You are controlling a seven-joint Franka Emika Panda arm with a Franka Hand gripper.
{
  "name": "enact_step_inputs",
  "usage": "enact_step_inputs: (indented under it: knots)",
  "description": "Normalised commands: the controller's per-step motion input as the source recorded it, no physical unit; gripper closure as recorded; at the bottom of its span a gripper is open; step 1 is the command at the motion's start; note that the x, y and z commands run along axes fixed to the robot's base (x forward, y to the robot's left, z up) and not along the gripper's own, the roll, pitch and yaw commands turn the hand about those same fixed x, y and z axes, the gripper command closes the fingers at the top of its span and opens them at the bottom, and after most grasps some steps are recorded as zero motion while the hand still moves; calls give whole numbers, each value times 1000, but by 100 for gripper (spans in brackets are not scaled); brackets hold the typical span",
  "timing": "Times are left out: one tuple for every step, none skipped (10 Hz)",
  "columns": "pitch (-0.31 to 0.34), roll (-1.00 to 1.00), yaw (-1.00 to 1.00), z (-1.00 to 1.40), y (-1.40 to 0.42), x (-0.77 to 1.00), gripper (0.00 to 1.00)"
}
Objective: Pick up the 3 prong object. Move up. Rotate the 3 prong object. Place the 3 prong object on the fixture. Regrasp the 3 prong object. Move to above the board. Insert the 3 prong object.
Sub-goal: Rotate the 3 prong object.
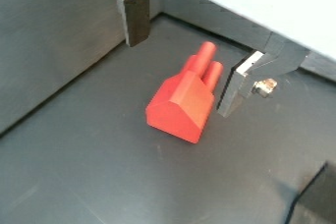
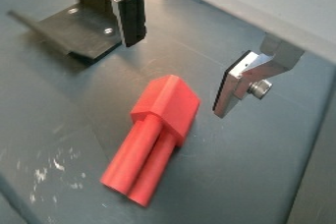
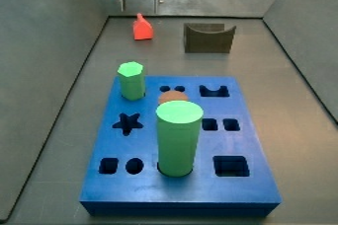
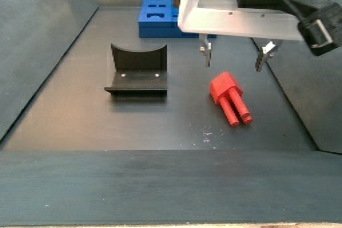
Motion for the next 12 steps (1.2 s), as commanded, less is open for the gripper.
enact_step_inputs:
  knots:
    - [-7, -11, 408, -50, 0, 35, 0]
    - [-7, -11, 237, -50, 0, 35, 0]
    - [0, 0, 0, -1000, 0, 0, 0]
    - [-8, 0, -35, -1000, 0, 7, 0]
    - [-38, -11, -31, -1000, -1, 27, 0]
    - [-47, -29, -19, -1000, 4, 32, 0]
    - [-55, -58, -3, -1000, 6, 40, 0]
    - [-65, -76, 3, -938, 7, 45, 0]
    - [-69, -86, 5, -878, 8, 43, 0]
    - [-83, -104, 6, -765, 7, 41, 0]
    - [-91, -116, 8, -688, 9, 41, 0]
    - [-96, -131, 10, -599, 11, 39, 0]
